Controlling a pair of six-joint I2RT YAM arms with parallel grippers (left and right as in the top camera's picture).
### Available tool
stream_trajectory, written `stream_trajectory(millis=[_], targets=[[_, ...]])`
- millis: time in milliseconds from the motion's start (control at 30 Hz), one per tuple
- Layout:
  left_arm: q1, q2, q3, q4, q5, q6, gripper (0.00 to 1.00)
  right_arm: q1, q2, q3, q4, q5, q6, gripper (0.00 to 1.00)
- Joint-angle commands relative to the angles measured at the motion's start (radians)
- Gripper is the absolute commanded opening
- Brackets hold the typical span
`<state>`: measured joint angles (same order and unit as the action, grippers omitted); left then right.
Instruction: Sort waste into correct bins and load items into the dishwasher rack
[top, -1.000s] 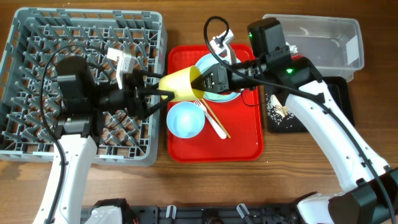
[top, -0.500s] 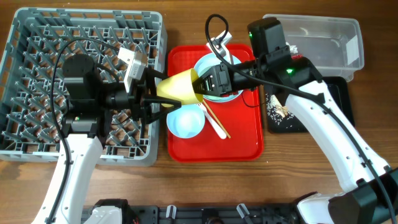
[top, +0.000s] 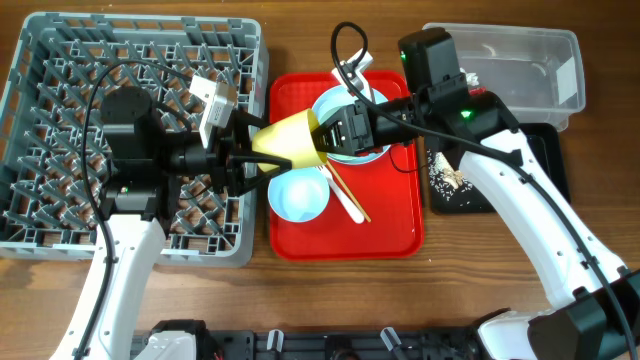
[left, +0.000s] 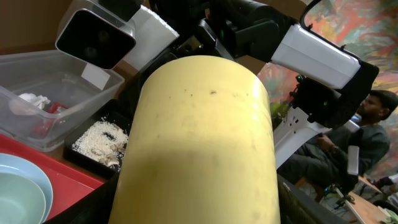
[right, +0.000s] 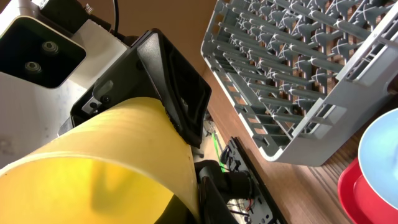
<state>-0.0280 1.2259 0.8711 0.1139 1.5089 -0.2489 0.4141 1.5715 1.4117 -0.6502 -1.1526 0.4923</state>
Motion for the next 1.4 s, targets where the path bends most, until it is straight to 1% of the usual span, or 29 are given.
stream_trajectory(millis=[0,233,333,433,500,700,733,767,800,833,867,967,1033,1133,1167,1200,1300,1367], targets=[[-0.014,-0.003,0.018,0.01,0.01,0.005,0.69,0.002,0.009,0.003,-0.001,0.014,-0.014,0.04],[-0.014,-0.003,0.018,0.009,-0.061,0.005,0.68,0.002,0.009,0.003,-0.002,0.014,-0.014,0.04],[-0.014,-0.003,0.018,0.006,-0.075,0.005,0.66,0.002,0.009,0.003,-0.002,0.014,-0.013,0.05],[-0.014,-0.003,0.018,-0.002,-0.103,0.005,0.63,0.002,0.009,0.003,-0.002,0.014,-0.013,0.09],[-0.014,-0.003,0.018,-0.002,-0.121,0.005,0.62,0.002,0.009,0.003,-0.002,0.014,-0.011,0.09],[-0.014,-0.003,0.018,-0.002,-0.124,0.005,0.61,0.002,0.009,0.003,-0.005,0.015,-0.01,0.09],[-0.014,-0.003,0.018,-0.002,-0.124,0.005,0.61,0.002,0.009,0.003,-0.005,0.014,-0.01,0.13],[-0.014,-0.003,0.018,-0.002,-0.124,0.005,0.61,0.002,0.009,0.003,-0.005,0.014,-0.01,0.24],[-0.014,-0.003,0.018,-0.002,-0.124,0.005,0.61,0.002,0.009,0.003,-0.005,0.015,-0.01,0.32],[-0.014,-0.003,0.018,-0.004,-0.125,0.005,0.61,0.002,0.009,0.003,-0.005,0.015,-0.01,0.36],[-0.014,-0.003,0.018,-0.014,-0.137,0.005,0.61,0.002,0.009,0.003,-0.005,0.014,-0.01,0.37],[-0.013,-0.003,0.018,-0.105,-0.257,0.006,0.67,0.002,0.009,0.003,-0.004,0.015,-0.01,0.38],[-0.013,-0.003,0.018,-0.144,-0.298,0.01,0.69,0.002,0.009,0.003,-0.004,0.018,-0.01,0.41],[-0.013,-0.003,0.018,-0.156,-0.307,0.01,0.68,0.001,0.009,0.003,-0.005,0.059,-0.01,0.47],[-0.013,-0.003,0.018,-0.156,-0.307,0.01,0.68,0.0,0.009,0.003,-0.006,0.087,-0.01,0.52],[-0.013,-0.003,0.018,-0.156,-0.308,0.01,0.67,0.0,0.009,0.003,-0.015,0.125,-0.01,0.54],[-0.013,-0.003,0.018,-0.183,-0.356,0.01,0.65,0.0,0.009,0.003,-0.066,0.261,-0.01,0.55],[-0.013,-0.003,0.018,-0.225,-0.394,0.045,0.63,-0.002,0.009,0.003,-0.099,0.32,-0.016,0.55]])
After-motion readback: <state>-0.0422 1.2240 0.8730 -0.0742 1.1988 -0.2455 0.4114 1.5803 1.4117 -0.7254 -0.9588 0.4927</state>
